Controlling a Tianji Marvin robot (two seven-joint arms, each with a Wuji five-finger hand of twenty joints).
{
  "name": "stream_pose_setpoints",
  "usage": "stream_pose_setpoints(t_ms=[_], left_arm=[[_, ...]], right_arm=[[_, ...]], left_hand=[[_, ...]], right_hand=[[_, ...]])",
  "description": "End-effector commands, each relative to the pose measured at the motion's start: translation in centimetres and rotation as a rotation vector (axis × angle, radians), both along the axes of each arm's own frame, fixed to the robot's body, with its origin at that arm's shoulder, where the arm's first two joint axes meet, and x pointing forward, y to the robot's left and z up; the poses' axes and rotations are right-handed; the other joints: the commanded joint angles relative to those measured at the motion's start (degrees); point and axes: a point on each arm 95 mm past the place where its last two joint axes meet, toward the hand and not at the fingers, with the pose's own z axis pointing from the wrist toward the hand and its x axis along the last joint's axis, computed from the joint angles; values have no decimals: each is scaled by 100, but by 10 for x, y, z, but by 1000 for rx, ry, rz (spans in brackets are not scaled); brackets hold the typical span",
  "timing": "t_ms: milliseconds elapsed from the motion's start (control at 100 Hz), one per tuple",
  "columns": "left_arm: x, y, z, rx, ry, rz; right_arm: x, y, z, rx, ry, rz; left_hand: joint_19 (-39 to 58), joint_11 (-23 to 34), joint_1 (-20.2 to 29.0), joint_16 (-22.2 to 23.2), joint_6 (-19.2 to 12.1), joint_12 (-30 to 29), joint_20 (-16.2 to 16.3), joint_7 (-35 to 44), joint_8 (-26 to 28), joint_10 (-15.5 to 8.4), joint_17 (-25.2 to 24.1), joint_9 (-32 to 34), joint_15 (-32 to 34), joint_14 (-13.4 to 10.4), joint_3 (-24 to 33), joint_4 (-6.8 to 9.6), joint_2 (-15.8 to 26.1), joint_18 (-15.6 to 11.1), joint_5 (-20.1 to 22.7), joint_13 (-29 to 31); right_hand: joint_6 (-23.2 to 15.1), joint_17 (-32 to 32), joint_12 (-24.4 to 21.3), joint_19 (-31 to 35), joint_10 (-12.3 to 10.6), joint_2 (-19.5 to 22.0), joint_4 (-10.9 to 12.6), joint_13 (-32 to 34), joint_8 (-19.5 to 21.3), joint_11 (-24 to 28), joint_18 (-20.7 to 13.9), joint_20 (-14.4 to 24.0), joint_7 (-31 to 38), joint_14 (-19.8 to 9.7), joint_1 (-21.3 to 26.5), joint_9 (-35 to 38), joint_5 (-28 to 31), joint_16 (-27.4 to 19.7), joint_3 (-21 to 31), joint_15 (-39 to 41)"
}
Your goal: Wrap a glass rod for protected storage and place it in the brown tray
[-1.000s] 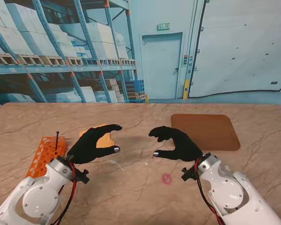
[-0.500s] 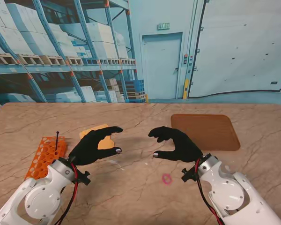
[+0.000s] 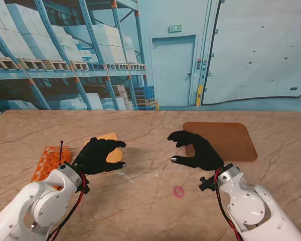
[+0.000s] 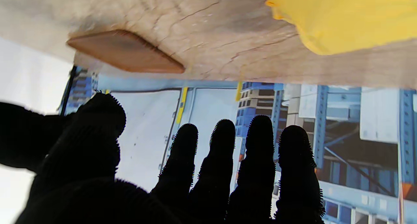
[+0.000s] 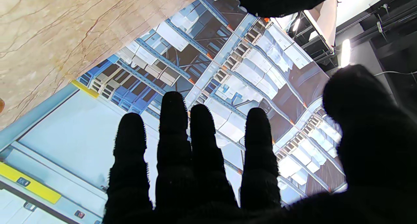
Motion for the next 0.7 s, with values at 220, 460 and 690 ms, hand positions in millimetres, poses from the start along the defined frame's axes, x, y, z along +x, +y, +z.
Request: stream_pose_setpoints(t_ms=[220,460,690], left_arm=[[16,-10,-21,149,-3,69],[31,-16,-39,337,-43,116],[42,-15,-55,464,-55,142]], right_arm=[[-3,-9,-4,26,4,-40],[-5,-14,-6,43,1,-56],[-7,-13,-3,51,-12,-66]], left_hand=[[1098,741,-346,475,-55,402,516,846,417,-167,222,519,738,-66,659,-228,-453,-143,335,377],[1481,1026,-541,570,57,466,611,1262,534,-102,535,939,1065,17,806,-266,-513,-132,678,693],[1519,1086,-587,500,109,422,582,1360,504,-53,630,1057,1079,52,886,-271,-538,-118,789,723]], right_hand=[[-1,-44,22,205,-32,-94,128,101,17,76,-88,60,-5,-18,27,26,50,50,-105,94],[-2,-45,19,211,-23,-89,128,100,15,72,-86,51,-7,-12,30,25,49,50,-97,97],[-2,-41,22,219,-35,-66,129,106,16,84,-89,46,-3,-22,12,40,51,54,-90,108]])
